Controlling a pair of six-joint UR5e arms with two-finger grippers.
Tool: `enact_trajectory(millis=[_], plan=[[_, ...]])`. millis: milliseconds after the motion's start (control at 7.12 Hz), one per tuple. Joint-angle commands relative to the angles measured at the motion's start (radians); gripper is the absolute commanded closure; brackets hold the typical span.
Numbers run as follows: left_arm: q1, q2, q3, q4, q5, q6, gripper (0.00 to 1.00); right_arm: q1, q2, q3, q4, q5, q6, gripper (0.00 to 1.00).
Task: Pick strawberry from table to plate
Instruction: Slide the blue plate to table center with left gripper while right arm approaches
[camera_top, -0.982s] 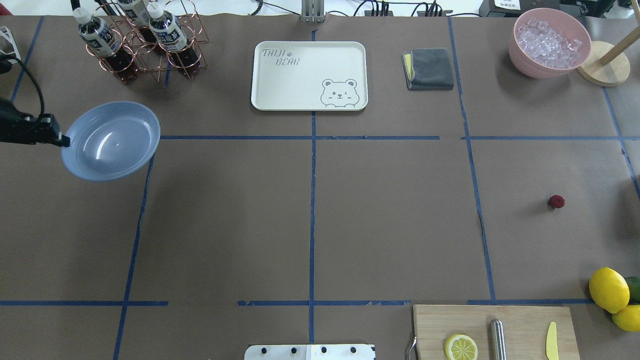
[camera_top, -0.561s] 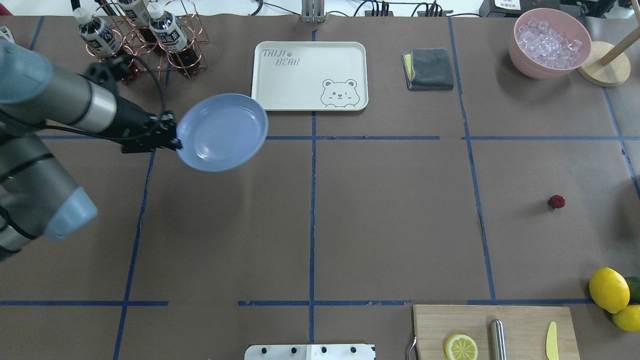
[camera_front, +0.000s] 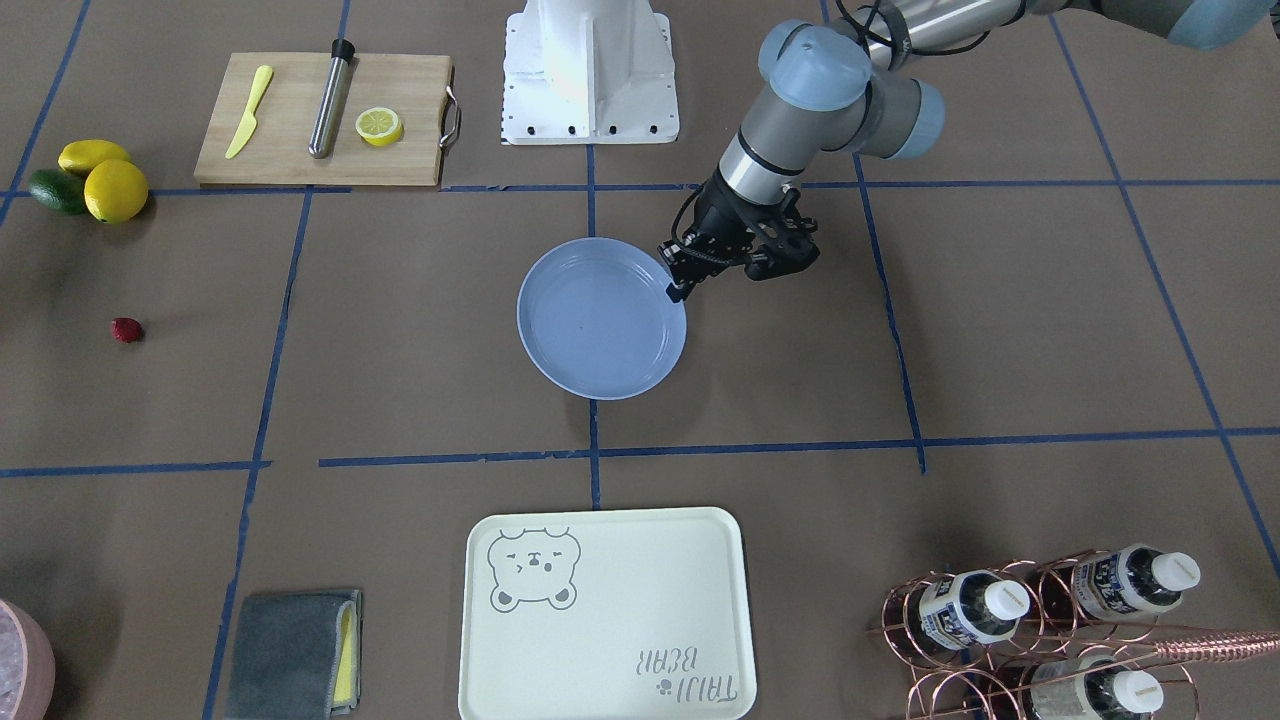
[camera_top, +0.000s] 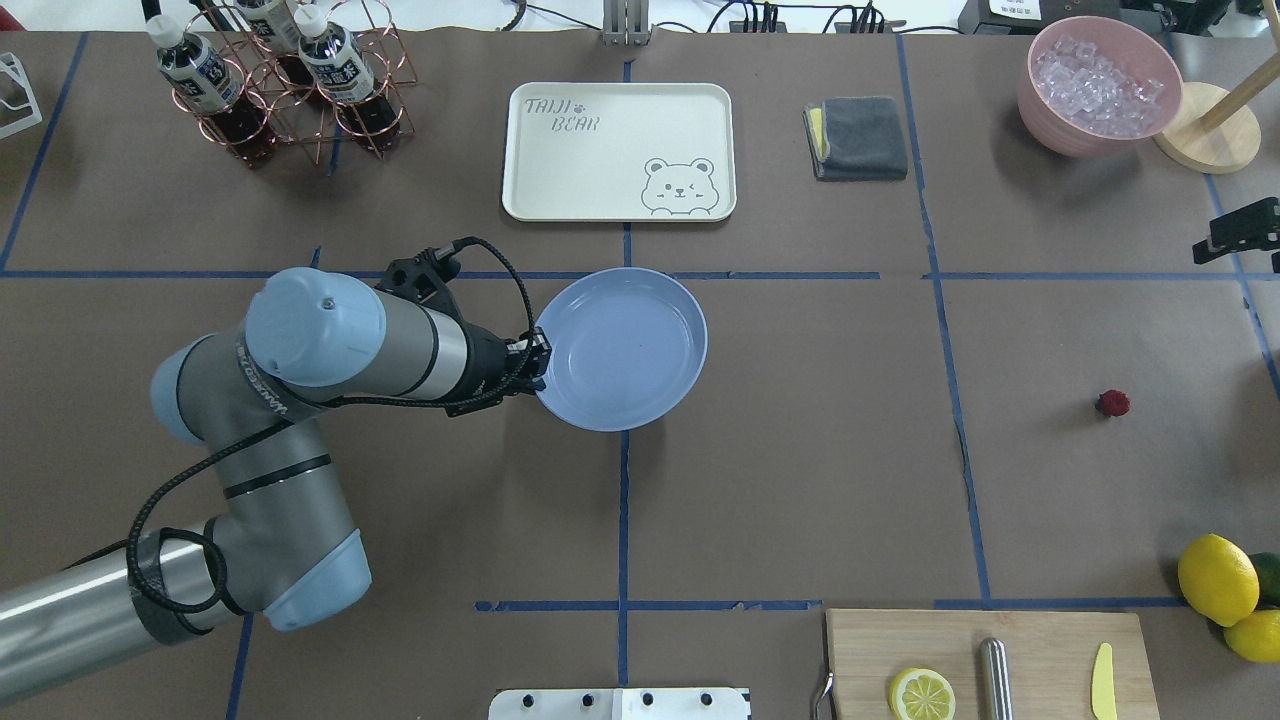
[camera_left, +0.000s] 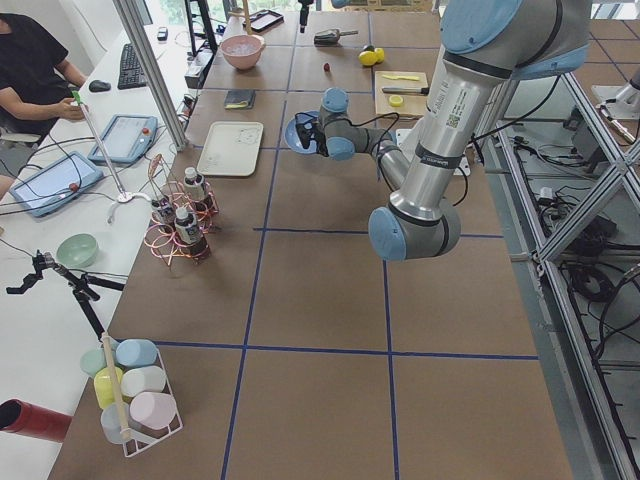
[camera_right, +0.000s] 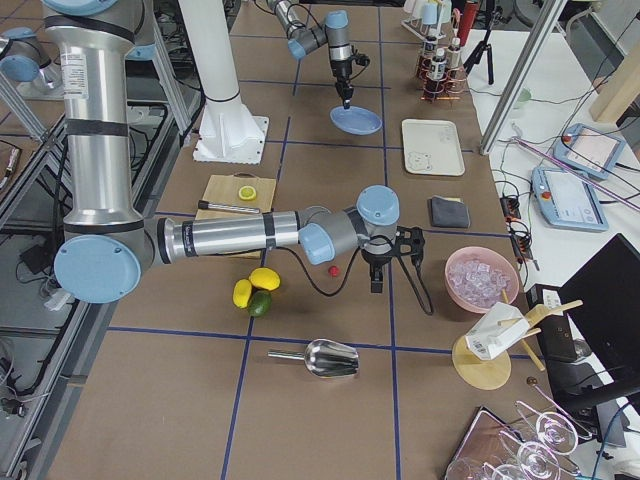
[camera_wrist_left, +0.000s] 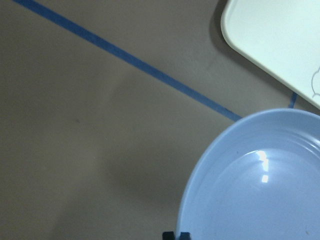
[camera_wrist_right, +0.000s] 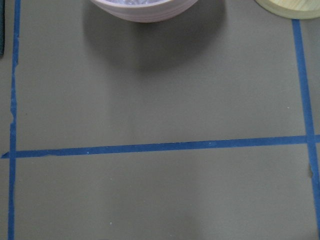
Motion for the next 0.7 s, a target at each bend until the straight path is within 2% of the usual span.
enact_trajectory(millis=[0,421,561], plan=[[0.035,-0.016,0.028,0.004,0.030,0.005,1.00,-0.036,0.005,0.002,0.023,-0.007,0.055,0.00],[0.035,-0.010,0.018,0.085,0.031,0.083,1.00,-0.042,0.010,0.002,0.025,-0.007,0.070,0.00],[0.037,-0.010,0.015,0.087,0.034,0.080,0.01,-0.048,0.010,0.004,0.025,-0.007,0.072,0.00]])
